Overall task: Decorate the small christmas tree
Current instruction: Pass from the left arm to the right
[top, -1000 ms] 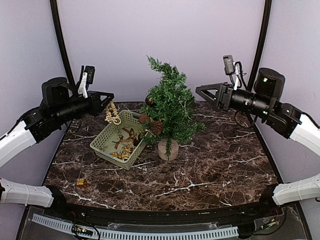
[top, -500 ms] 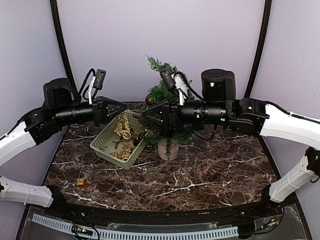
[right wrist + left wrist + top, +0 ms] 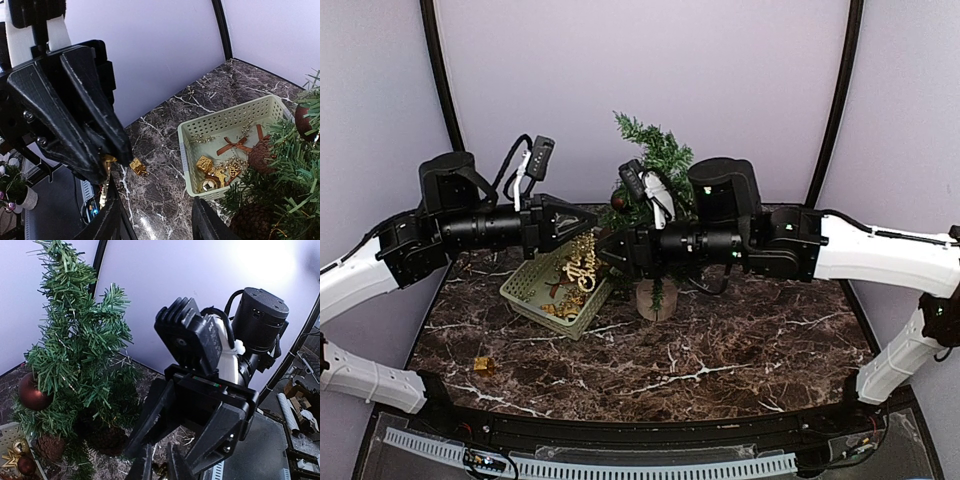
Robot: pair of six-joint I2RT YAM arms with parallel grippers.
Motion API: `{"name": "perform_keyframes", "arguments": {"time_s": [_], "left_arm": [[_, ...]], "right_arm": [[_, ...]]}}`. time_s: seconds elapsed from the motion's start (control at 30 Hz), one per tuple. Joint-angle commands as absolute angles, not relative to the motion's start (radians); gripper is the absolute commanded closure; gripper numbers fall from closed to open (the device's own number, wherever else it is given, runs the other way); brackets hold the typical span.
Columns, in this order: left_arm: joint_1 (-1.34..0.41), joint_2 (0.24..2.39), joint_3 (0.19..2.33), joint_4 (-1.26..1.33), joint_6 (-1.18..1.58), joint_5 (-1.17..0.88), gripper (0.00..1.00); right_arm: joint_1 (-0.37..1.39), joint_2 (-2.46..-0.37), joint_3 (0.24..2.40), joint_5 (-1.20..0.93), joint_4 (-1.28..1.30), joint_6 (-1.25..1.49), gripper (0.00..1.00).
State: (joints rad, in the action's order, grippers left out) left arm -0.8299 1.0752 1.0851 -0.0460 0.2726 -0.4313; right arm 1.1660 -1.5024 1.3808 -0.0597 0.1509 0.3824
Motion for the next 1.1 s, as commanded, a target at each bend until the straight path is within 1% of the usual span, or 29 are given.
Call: {"name": "perform_keyframes", "arguments": {"time_s": [0.0,0.07,0.17,0.33,0.43,0.63,0.83,0.93,1.0,1.07], "left_arm": [[-0.837,1.08,1.125,-0.029,0.255,-0.413,0.87],[-0.836,1.079,1.127,-0.037,0.247,-0.4,0.87],[-0.837,1.078,1.126,-0.044,0.239,-0.378,0.87],[-0.838,1.096,1.13,-0.037,0.243,-0.396,0.87],[-0.839,1.109,1.135,-0.023,0.248,-0.412,0.87],[-0.843,1.124,1.145,-0.018,0.25,-0.424,0.87],[-0.845,1.138,1.145,-0.004,0.263,-0.443,0.87],[-0.846,1.138,1.146,-0.003,0.263,-0.447,0.86],[-0.847,1.139,1.146,-0.003,0.264,-0.45,0.86],[-0.847,1.141,1.145,-0.002,0.266,-0.452,0.86]], "right_arm": [[1.178,-1.473,1.377,-0.084,0.07,0.411,0.51],[1.178,-1.451,1.365,-0.063,0.074,0.411,0.5],[1.178,-1.416,1.341,-0.023,0.075,0.412,0.46],[1.178,-1.407,1.332,-0.05,0.037,0.426,0.43],[1.178,-1.424,1.337,-0.045,0.036,0.427,0.43],[1.178,-1.465,1.354,-0.055,0.051,0.417,0.51],[1.183,-1.497,1.382,-0.08,0.083,0.399,0.63],[1.184,-1.502,1.38,-0.071,0.084,0.397,0.73],[1.183,-1.498,1.374,-0.066,0.076,0.396,0.82],[1.183,-1.491,1.365,-0.069,0.059,0.399,0.94]]}}
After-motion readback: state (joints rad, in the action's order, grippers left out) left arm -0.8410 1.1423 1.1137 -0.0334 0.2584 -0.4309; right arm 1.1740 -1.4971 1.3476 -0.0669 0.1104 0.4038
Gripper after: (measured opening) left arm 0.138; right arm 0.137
